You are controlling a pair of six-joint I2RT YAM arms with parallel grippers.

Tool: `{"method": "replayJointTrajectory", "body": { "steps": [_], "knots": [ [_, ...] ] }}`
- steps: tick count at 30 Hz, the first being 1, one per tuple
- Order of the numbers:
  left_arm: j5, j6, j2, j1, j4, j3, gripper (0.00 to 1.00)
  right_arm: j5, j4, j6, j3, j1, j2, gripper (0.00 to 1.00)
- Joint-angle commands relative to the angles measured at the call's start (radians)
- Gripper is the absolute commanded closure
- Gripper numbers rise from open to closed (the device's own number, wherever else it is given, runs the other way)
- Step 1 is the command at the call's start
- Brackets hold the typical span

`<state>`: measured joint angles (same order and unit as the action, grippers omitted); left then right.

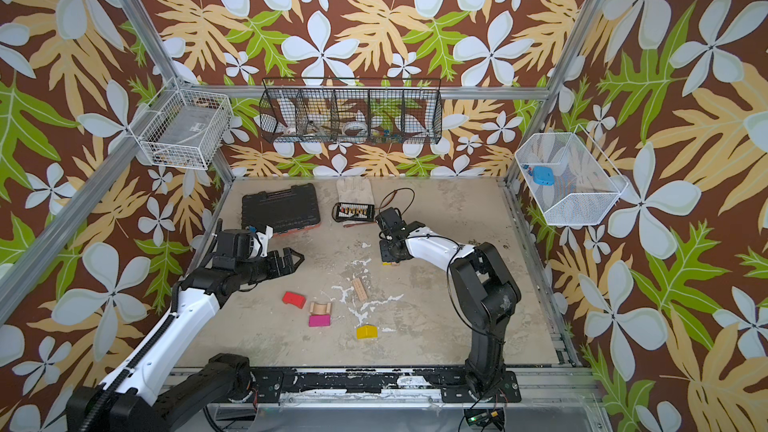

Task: Build the wood block tower
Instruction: 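Place the pink bar against the yellow arch and orange bar, then return the right gripper to the pile and grasp the printed wooden bar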

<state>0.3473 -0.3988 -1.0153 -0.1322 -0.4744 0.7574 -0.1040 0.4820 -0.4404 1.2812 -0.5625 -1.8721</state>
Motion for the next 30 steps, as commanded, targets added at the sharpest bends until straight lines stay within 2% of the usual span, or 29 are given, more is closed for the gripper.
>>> {"method": "replayJointTrajectory", "body": {
  "steps": [1, 7, 15, 18, 21, 26, 28, 30],
  "knots": [
    [0.002, 0.002, -0.001, 0.001, 0.007, -0.002, 0.00, -0.007, -0.004, -0.007, 0.002, 0.001, -0.006, 0.81],
    [0.001, 0.002, 0.003, 0.000, 0.007, -0.002, 0.00, -0.014, -0.006, -0.012, 0.002, 0.005, -0.007, 0.76],
    [0.001, 0.002, 0.003, 0.001, 0.007, -0.002, 0.00, -0.020, -0.003, -0.012, 0.005, 0.009, -0.003, 0.58],
    [0.001, 0.002, 0.001, 0.000, 0.007, -0.001, 0.00, -0.021, -0.001, -0.012, 0.004, 0.010, 0.003, 0.46],
    [-0.001, 0.002, -0.001, 0.000, 0.007, -0.001, 0.00, -0.026, 0.002, -0.014, 0.001, 0.009, 0.021, 0.42],
    [-0.011, -0.001, -0.002, 0.000, 0.003, -0.001, 0.00, -0.013, -0.013, 0.018, -0.036, -0.005, 0.146, 0.34],
    [-0.013, -0.002, -0.003, 0.001, 0.003, -0.001, 0.00, -0.034, -0.055, 0.040, -0.094, -0.042, 0.242, 0.24],
    [-0.016, -0.003, -0.005, 0.000, 0.003, -0.001, 0.00, -0.019, -0.110, 0.069, -0.154, -0.093, 0.313, 0.21]
  ]
}}
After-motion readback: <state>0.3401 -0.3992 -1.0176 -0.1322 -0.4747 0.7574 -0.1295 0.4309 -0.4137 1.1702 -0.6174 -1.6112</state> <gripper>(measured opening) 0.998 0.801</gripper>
